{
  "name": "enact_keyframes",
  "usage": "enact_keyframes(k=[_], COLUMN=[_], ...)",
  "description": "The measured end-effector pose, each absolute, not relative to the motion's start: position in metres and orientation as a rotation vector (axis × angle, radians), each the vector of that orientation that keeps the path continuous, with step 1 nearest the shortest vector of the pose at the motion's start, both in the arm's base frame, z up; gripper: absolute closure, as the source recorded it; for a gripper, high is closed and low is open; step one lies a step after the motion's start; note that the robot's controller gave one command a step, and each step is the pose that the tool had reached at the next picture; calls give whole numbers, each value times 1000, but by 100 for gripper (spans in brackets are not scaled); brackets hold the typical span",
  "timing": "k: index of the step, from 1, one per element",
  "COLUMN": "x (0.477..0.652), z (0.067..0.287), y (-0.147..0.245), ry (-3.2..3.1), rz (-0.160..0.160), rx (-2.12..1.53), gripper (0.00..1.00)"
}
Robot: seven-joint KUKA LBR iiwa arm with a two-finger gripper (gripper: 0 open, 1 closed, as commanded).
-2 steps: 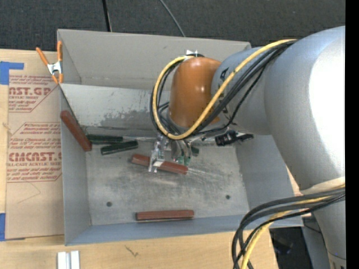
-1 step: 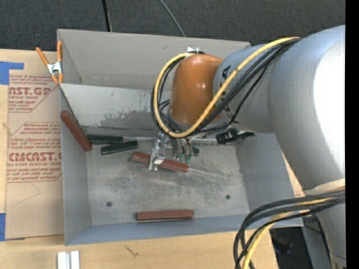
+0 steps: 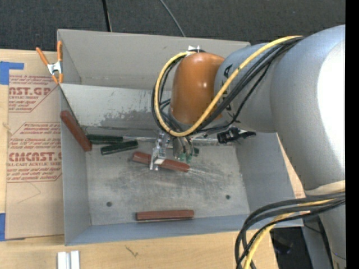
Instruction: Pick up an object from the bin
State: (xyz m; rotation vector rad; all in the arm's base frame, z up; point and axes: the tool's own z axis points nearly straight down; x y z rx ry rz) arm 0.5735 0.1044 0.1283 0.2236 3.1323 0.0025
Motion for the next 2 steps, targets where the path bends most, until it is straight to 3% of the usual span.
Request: enact_keyframes(k=[2], x=[573], z=[155], y=[104], ry=[3135], rz=[2], rx=[223], gripper=[100])
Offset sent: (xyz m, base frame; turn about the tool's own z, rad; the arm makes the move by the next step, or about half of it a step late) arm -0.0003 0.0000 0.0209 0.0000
